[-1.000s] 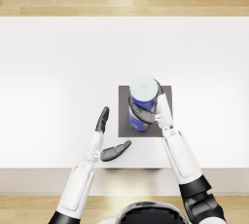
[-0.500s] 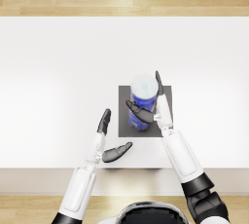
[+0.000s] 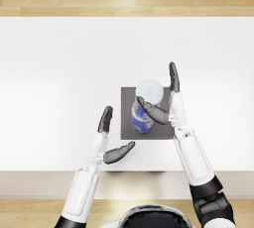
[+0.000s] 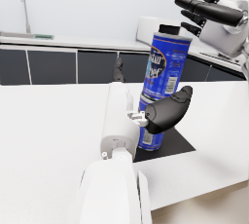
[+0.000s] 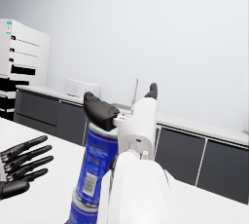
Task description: Pick up the blue can on the left and place it in the middle, then pick up the blue can on the right and place it on top of the can in the middle
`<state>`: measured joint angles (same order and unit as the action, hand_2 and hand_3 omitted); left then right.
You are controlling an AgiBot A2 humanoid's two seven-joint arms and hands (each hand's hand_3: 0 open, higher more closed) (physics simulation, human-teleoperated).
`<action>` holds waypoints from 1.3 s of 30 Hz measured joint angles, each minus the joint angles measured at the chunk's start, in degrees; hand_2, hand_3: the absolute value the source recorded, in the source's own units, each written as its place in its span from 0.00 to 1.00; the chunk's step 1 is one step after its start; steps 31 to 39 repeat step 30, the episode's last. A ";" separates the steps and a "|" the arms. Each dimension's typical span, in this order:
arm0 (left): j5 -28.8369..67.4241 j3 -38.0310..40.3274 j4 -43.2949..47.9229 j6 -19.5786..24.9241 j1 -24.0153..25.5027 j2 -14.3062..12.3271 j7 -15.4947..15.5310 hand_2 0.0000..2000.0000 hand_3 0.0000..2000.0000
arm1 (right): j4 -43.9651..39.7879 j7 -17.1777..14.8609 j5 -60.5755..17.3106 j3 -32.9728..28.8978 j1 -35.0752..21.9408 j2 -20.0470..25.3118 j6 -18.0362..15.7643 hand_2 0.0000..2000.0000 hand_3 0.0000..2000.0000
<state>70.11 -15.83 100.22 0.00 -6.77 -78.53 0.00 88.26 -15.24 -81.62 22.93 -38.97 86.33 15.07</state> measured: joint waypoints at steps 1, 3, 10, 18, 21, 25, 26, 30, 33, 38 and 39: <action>0.00 0.32 0.27 0.00 -0.26 -0.26 0.00 0.00 0.00 | 1.03 1.31 0.00 -1.19 -0.06 0.20 -2.82 0.00 0.00; 0.00 1.32 0.82 0.00 -0.98 -0.86 0.00 0.00 0.00 | 3.32 3.94 0.01 -3.81 -0.04 0.48 -7.34 0.00 0.00; -0.01 9.73 3.27 0.00 -6.33 -3.21 0.00 0.00 0.00 | 9.57 13.99 0.04 -14.85 2.15 0.43 -14.32 0.00 0.00; -0.02 18.49 1.63 0.00 -12.43 -3.35 0.00 0.00 0.00 | 8.82 15.16 0.07 -25.37 5.74 0.57 -15.02 0.00 0.00; -0.03 19.43 1.20 0.00 -12.90 -3.37 0.00 0.00 0.00 | 8.22 15.21 0.07 -26.48 6.48 0.63 -15.05 0.00 0.00; -0.03 19.84 1.01 0.00 -13.09 -3.38 0.00 0.00 0.00 | 7.97 15.24 0.07 -26.96 6.78 0.67 -15.06 0.00 0.00; -0.03 19.88 1.00 0.00 -13.11 -3.38 0.00 0.00 0.00 | 7.94 15.24 0.07 -27.00 6.81 0.67 -15.07 0.00 0.00; -0.02 19.95 0.96 0.00 -13.14 -3.39 0.00 0.00 0.00 | 7.89 15.24 0.07 -27.09 6.86 0.68 -15.07 0.00 0.00; -0.02 19.95 0.96 0.00 -13.14 -3.39 0.00 0.00 0.00 | 7.89 15.24 0.07 -27.09 6.86 0.68 -15.07 0.00 0.00; -0.02 19.95 0.96 0.00 -13.14 -3.39 0.00 0.00 0.00 | 7.89 15.24 0.07 -27.09 6.86 0.68 -15.07 0.00 0.00; -0.02 19.95 0.96 0.00 -13.14 -3.39 0.00 0.00 0.00 | 7.89 15.24 0.07 -27.09 6.86 0.68 -15.07 0.00 0.00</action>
